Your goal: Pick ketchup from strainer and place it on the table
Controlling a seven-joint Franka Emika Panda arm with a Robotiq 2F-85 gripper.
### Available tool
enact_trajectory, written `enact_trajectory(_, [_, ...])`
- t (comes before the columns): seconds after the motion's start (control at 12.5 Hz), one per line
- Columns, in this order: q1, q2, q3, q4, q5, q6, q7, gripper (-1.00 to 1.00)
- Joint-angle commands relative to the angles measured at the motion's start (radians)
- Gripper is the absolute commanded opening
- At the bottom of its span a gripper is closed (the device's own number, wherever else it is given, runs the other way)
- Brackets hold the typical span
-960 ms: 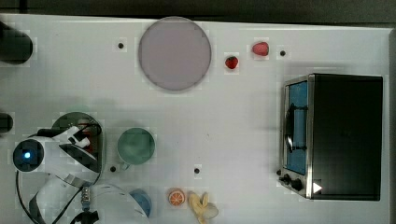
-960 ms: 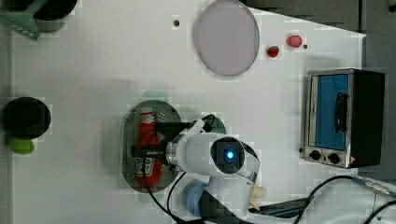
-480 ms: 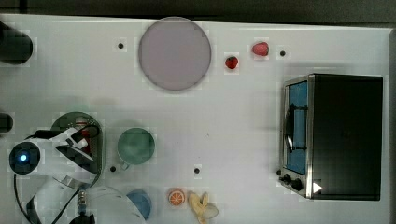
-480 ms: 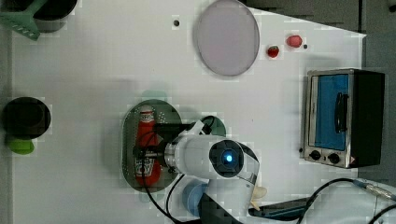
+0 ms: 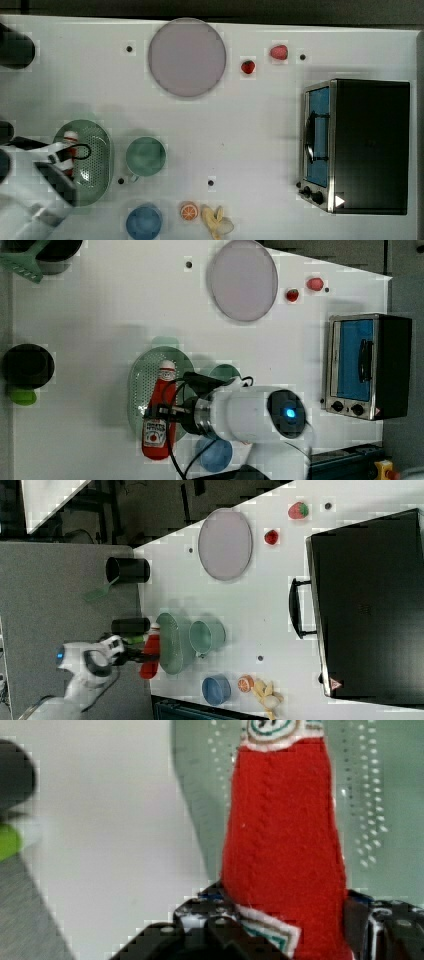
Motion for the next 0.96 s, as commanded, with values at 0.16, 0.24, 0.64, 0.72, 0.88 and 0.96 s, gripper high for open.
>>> enact_trajectory(0.16, [-0.107, -0.066, 0.087, 0.163, 0.042, -0.239, -0.178, 0.13])
enact_trajectory(0.24, [-0.125, -0.072, 0.085, 0.201, 0.042, -0.293, -0.208, 0.13])
enact_trajectory(0.64, [-0.265, -0.102, 0.081, 0.335, 0.031, -0.429, -0.306, 0.13])
enact_trajectory(0.72, [-0.3, -0.107, 0.079, 0.352, 0.031, -0.44, -0.33, 0.13])
enact_trajectory(0.88, [-0.376, -0.119, 0.076, 0.366, 0.029, -0.487, -0.387, 0.13])
enact_trajectory(0.96, [-0.411, -0.126, 0.071, 0.366, 0.029, -0.511, -0.414, 0.13])
